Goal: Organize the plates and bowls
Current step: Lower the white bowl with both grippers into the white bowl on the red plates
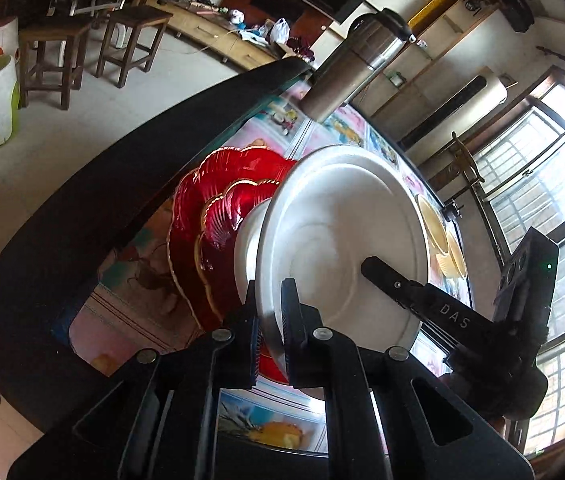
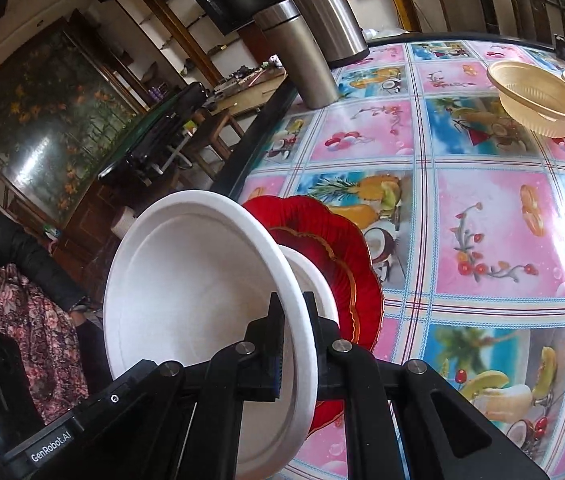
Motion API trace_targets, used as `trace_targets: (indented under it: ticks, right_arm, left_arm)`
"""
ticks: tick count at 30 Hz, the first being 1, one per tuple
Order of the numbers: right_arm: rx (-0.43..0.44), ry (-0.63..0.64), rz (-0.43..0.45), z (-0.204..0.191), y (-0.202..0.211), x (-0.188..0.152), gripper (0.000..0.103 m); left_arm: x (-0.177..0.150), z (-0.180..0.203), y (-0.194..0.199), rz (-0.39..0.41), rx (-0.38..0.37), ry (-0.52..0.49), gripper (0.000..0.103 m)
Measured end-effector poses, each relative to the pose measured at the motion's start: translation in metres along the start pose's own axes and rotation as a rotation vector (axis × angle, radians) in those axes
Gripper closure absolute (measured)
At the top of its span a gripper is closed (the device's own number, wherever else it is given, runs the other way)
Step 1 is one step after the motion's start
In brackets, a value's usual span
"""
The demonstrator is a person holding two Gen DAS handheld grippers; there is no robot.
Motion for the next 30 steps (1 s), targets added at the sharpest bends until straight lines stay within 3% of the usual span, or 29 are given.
trace_targets:
  ticks: [6, 11, 14, 20, 26, 30]
  right_arm:
    - [-0.027, 0.023, 0.005, -0.002, -0.009, -0.003, 0.096]
    - [-0.051, 0.051, 0.021, -0.005, -0.014, -0.002, 0.096]
    - [-0.051, 0.066, 0.028, -0.006, -0.017, -0.003, 0.091]
    - [-0.065, 0.153, 0.065, -0.019, -0.016, -0.002, 0.090]
    - [-0.068, 0.170, 0.122, -0.020, -0.001, 0.007, 0.069]
    - [-0.070, 0.145, 0.117, -0.013, -0.002, 0.010, 0.066]
  left_arm:
    - [0.002, -0.005, 0.005, 0.021, -0.008, -0.004, 0.095]
    - [0.013, -0.009, 0.026, 0.133, 0.042, -0.027, 0.077]
    - [0.018, -0.019, 0.034, 0.171, 0.059, -0.012, 0.077]
    - [0.019, -0.029, 0.036, 0.161, 0.042, 0.016, 0.077]
    - [0.021, -0.026, 0.039, 0.164, 0.035, 0.019, 0.077]
    - [0.021, -0.021, 0.040, 0.163, 0.031, 0.005, 0.077]
Point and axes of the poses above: each gripper's, at about its wrist camera, not at the fingertips, and y roughly against the way its jaws point, z to its right, x to its top, the point moved 1 cm from there along -y, roughly the way its jaws point, and after that the axes turned 14 degrees about z, right-handed, at the moved point
